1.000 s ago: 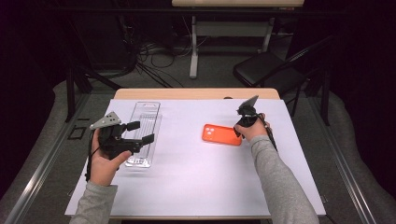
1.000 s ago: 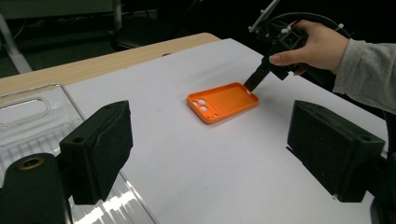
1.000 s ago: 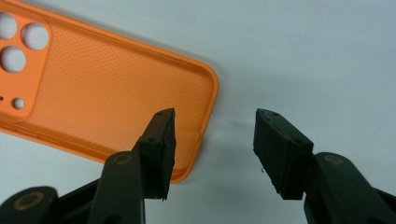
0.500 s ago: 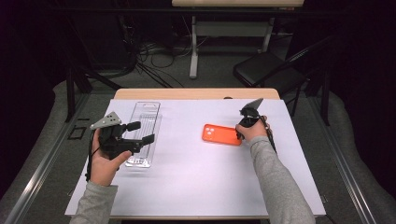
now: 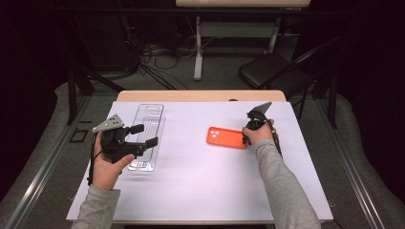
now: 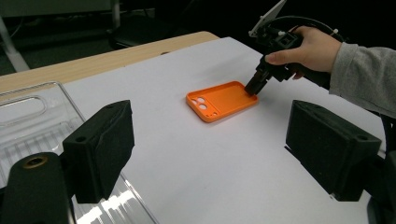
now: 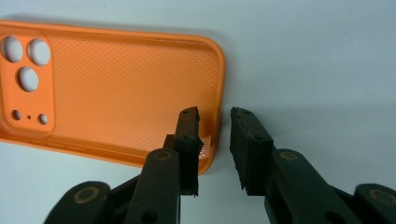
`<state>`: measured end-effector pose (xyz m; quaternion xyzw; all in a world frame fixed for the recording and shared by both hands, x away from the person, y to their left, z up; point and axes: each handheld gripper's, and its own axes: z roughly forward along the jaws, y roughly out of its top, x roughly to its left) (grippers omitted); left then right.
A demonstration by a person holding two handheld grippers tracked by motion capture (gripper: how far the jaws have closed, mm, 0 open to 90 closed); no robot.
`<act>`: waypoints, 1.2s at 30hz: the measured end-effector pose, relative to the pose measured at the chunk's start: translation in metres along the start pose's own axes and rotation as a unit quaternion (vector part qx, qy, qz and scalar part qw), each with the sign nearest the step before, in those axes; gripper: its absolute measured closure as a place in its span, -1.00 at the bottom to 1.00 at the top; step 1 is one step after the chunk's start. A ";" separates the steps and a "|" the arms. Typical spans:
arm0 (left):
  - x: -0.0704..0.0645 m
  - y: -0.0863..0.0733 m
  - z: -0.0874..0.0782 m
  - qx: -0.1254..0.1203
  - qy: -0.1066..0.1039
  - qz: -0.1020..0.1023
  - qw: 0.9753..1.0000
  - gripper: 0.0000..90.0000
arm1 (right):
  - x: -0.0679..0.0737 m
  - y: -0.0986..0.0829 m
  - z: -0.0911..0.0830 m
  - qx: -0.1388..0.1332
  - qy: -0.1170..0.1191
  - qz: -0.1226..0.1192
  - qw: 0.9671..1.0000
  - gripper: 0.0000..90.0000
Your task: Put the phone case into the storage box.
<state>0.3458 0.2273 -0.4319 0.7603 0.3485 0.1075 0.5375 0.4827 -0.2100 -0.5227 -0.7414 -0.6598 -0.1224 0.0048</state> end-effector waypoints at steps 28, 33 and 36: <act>0.002 -0.001 0.000 -0.001 0.002 -0.002 1.000 -0.66 | 0.002 -0.001 0.004 0.008 -0.007 0.027 1.000 0.88; 0.002 -0.001 0.000 -0.002 0.002 -0.005 1.000 -0.66 | 0.003 -0.002 0.004 0.006 -0.016 0.027 1.000 0.92; 0.002 -0.001 0.000 -0.002 0.002 -0.006 1.000 -0.66 | 0.003 -0.002 0.004 0.003 -0.012 0.028 1.000 0.93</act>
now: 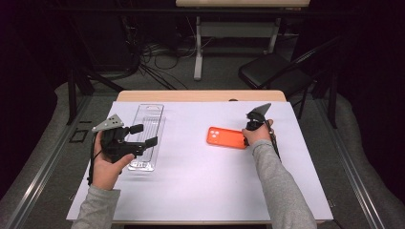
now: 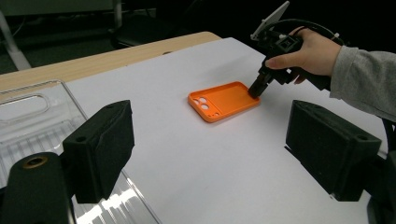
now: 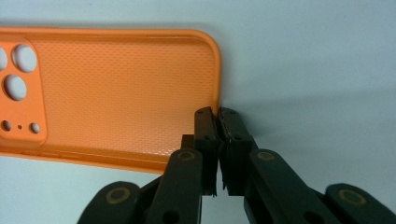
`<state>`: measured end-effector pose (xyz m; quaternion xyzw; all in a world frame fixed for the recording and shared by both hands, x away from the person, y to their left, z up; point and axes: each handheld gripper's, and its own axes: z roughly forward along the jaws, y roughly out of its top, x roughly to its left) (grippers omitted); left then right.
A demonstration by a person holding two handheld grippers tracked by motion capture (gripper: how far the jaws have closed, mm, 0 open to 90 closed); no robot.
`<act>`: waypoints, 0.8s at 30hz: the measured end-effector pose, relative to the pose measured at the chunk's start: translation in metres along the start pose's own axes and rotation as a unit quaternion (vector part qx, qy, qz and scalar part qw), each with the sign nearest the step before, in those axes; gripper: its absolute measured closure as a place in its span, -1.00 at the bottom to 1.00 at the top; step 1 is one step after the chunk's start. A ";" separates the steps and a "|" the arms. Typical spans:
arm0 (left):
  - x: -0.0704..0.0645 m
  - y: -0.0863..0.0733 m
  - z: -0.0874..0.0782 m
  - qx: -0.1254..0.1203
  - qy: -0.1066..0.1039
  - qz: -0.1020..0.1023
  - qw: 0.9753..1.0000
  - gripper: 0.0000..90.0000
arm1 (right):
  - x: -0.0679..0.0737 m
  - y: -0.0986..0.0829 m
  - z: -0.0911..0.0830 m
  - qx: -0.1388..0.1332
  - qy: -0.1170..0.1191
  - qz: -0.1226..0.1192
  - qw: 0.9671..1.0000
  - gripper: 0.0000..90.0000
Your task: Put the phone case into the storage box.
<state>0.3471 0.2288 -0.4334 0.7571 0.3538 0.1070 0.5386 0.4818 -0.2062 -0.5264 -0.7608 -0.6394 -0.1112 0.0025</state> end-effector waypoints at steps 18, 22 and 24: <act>0.000 0.000 -0.001 -0.002 0.002 -0.002 1.000 -0.66 | 0.001 0.000 0.000 -0.001 -0.007 0.006 1.000 0.95; 0.001 0.000 -0.001 -0.002 0.002 -0.001 1.000 -0.66 | 0.001 0.000 0.000 -0.002 -0.007 0.007 1.000 0.95; 0.001 0.000 -0.001 -0.003 0.002 -0.002 1.000 -0.66 | 0.001 0.000 0.000 -0.001 -0.007 0.007 1.000 0.95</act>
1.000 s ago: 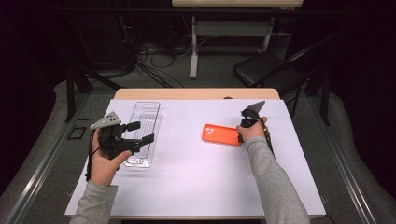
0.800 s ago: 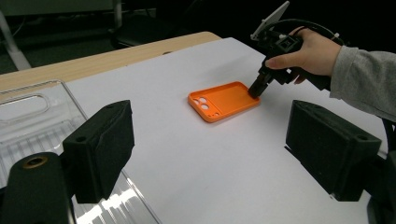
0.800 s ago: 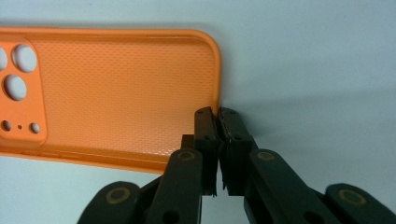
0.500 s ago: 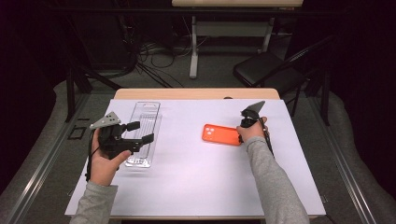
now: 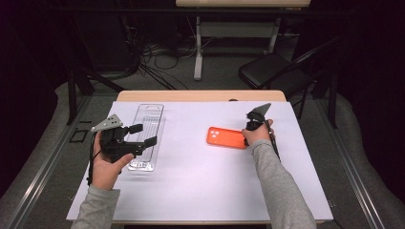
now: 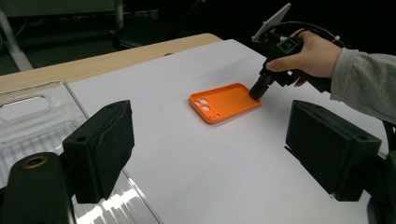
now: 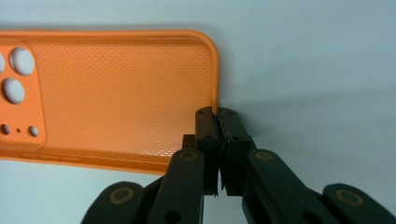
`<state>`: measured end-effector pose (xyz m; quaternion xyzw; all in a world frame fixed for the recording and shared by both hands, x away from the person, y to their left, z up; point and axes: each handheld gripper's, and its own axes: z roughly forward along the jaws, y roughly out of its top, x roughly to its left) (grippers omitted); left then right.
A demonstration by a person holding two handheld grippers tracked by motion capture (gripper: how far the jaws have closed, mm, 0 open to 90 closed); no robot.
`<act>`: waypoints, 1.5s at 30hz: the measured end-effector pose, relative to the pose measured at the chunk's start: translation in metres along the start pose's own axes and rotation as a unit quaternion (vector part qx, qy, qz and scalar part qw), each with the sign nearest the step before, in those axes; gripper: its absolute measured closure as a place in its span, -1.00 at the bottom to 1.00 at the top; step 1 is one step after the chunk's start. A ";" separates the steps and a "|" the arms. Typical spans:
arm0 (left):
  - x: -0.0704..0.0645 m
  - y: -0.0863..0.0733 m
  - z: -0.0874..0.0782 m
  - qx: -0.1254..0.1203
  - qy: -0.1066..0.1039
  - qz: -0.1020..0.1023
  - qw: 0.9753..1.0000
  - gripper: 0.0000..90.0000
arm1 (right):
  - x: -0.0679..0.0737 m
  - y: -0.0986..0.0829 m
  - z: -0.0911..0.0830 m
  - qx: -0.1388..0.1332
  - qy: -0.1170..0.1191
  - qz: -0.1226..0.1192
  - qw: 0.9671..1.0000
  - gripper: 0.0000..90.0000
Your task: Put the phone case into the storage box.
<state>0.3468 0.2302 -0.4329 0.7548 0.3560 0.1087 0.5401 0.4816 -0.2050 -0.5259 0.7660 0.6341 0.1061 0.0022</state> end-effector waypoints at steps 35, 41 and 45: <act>0.000 -0.001 0.003 0.002 0.002 -0.001 1.000 -0.65 | -0.010 0.000 -0.014 -0.004 0.035 0.001 0.999 0.96; -0.002 -0.002 0.005 0.003 0.000 -0.001 1.000 -0.65 | -0.010 -0.003 -0.021 -0.003 0.043 -0.019 0.999 0.96; -0.004 -0.003 0.008 0.004 -0.002 0.000 1.000 -0.65 | -0.010 -0.005 -0.023 -0.018 0.057 -0.024 0.998 0.95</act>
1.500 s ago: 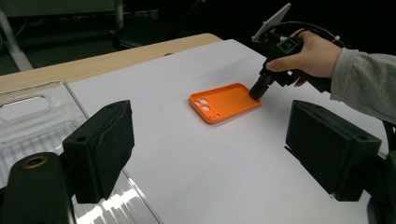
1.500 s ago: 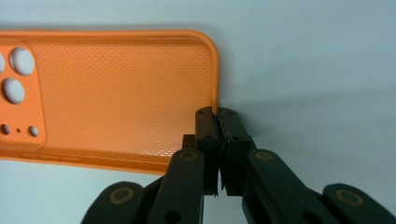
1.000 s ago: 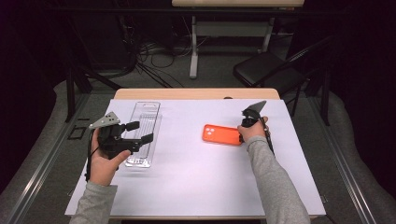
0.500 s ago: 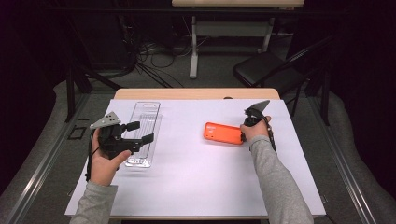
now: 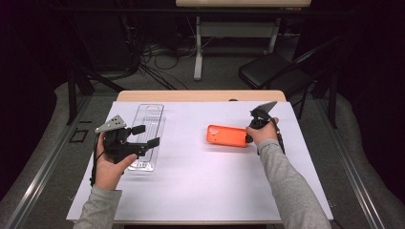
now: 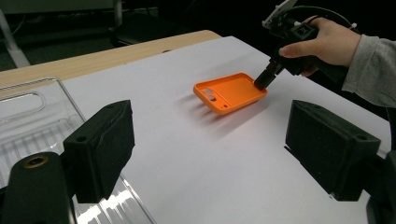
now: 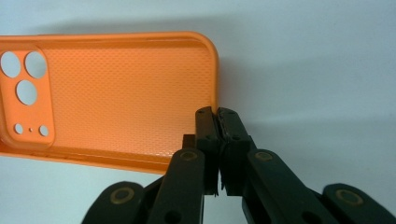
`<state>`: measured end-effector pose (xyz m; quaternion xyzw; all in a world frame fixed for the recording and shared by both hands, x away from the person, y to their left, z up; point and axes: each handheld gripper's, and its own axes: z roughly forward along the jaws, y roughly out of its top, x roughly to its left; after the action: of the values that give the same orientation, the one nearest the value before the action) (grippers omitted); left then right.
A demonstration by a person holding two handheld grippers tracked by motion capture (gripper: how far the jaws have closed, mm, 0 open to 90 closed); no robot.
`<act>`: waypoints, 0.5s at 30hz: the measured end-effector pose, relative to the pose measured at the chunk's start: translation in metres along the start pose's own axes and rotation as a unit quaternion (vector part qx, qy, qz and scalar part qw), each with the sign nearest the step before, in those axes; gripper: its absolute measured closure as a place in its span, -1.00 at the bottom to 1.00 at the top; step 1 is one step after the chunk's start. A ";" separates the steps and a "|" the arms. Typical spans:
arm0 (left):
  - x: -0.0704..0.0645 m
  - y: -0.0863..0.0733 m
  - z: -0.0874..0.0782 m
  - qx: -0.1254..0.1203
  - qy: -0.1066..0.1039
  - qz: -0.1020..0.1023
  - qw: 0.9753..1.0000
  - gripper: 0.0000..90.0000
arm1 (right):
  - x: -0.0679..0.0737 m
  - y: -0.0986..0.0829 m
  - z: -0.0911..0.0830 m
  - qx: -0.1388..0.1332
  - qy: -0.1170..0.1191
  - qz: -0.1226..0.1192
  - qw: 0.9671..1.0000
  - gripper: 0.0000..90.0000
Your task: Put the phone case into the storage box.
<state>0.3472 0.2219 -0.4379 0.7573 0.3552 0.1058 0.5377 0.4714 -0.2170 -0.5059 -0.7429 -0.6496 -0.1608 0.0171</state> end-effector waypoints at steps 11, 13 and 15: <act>-0.007 -0.005 0.014 0.008 0.006 0.000 1.000 -0.64 | 0.012 -0.007 -0.006 -0.001 0.015 -0.031 0.999 0.95; -0.009 -0.006 0.017 0.013 0.004 0.001 1.000 -0.64 | 0.016 -0.008 -0.006 -0.004 0.024 -0.027 0.999 0.95; -0.010 -0.008 0.020 0.019 0.004 0.002 1.000 -0.63 | 0.018 -0.009 -0.007 -0.002 0.026 -0.031 0.999 0.95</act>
<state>0.3473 0.2018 -0.4502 0.7676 0.3575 0.1030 0.5219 0.4631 -0.1994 -0.4965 -0.7178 -0.6715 -0.1821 0.0273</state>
